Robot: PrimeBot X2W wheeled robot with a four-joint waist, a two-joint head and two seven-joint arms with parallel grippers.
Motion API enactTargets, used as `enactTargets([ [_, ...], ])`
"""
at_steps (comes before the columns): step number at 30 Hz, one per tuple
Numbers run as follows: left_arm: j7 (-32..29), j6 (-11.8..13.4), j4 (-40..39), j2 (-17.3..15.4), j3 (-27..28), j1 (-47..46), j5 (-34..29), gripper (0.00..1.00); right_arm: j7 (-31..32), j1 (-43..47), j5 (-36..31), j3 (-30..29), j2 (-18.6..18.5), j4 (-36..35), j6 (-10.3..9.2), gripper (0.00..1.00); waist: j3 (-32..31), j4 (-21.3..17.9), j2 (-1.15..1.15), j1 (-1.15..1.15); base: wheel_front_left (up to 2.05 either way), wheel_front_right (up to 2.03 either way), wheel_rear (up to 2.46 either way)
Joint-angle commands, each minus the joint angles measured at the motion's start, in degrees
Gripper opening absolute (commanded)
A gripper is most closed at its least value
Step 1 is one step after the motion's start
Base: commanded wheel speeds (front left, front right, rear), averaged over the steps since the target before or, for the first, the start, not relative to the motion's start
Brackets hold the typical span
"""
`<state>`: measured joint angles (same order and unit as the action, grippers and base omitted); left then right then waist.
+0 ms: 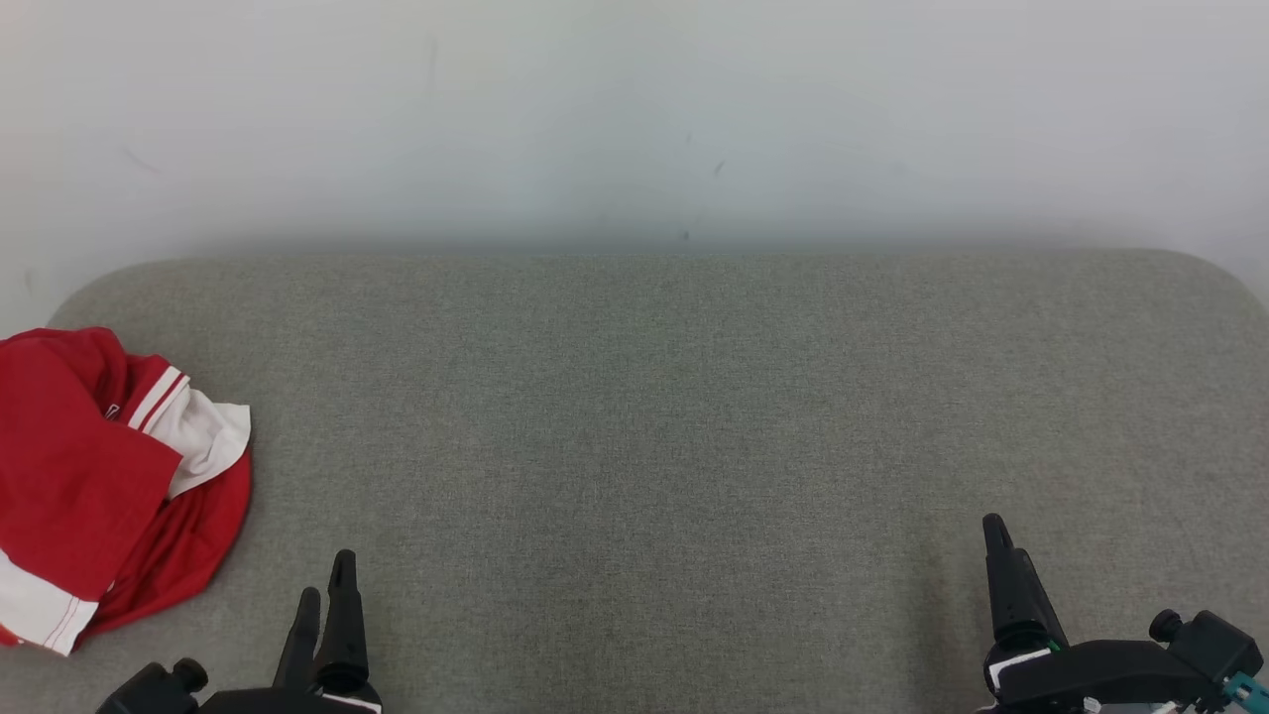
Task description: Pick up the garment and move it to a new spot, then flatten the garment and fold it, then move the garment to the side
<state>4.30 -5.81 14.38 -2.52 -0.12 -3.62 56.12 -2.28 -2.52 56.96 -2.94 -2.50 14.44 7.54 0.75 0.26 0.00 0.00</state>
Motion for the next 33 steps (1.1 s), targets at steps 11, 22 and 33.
enactTargets([
  [11, 2.1, 1.2, 0.8, -0.5, -1.0, -2.3, -12.8, 1.00, -1.6, -2.7, -13.4, 1.2, -0.3, 2.4, -0.04, 1.00, 0.1, 0.1, 0.00, 0.00, 0.00, 0.00, 0.00],
  [22, 3.8, 2.7, 2.3, -1.4, -2.3, -3.3, -22.7, 1.00, -2.5, -3.3, -23.1, 2.5, -0.4, 2.7, -0.05, 1.00, 0.0, 0.1, 0.00, 0.00, 0.00, 0.00, 0.00],
  [33, 5.4, 4.2, 2.5, -2.1, -2.5, -2.7, -29.7, 1.00, -3.6, -3.3, -31.2, 2.3, -0.4, 2.8, -0.06, 1.00, 0.0, 0.2, 0.00, 0.00, 0.00, 0.00, 0.00],
])
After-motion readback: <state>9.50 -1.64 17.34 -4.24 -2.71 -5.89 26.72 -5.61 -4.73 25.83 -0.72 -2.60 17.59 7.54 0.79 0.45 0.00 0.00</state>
